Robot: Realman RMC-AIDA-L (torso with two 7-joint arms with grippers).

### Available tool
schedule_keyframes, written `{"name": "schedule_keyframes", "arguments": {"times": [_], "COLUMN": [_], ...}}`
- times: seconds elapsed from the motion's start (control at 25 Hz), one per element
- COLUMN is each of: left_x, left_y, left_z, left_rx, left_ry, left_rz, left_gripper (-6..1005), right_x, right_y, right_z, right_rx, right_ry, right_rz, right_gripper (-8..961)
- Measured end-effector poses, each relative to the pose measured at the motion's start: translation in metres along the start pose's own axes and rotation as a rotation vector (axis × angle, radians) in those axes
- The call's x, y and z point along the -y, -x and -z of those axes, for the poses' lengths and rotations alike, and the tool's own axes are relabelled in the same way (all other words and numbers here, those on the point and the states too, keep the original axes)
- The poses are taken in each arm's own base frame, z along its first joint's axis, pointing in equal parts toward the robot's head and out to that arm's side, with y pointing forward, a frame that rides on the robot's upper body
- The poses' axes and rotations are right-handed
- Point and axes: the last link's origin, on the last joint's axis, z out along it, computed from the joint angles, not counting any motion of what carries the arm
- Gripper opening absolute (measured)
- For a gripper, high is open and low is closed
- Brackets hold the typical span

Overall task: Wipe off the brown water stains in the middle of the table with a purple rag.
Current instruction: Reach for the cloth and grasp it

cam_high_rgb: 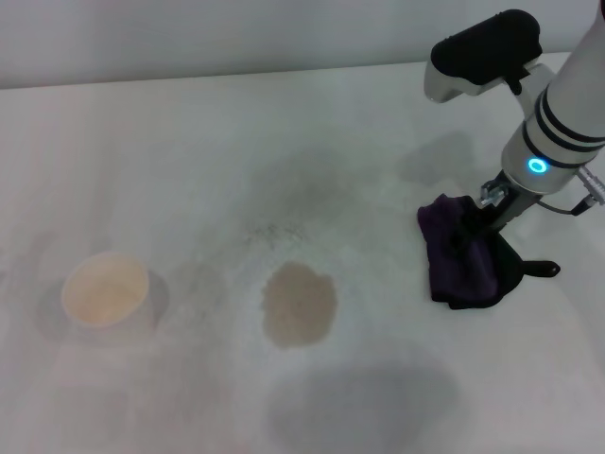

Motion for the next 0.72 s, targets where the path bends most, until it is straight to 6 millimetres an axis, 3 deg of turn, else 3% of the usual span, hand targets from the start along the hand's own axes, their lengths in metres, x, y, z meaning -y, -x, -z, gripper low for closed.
{"name": "schedule_keyframes", "arguments": {"times": [0.36,0.72], "left_x": [-0.0001,-0.0010], "left_y": [0.0001,0.0005], "left_z": [0.0000,0.0001], "left_rx": [0.001,0.001], "left_ry": [0.000,0.000], "left_rz": [-0.007,-0.005], "left_gripper": [887,887], "right_x": [0.0001,-0.0082], "right_y": [0.0002,0.0016], "right_z": [-0.0055,-0.0061], "right_rx": [-0.012,-0.018], "right_ry": [-0.014,-0.033], "right_rz": [0.000,0.040], "right_gripper": [680,408]}}
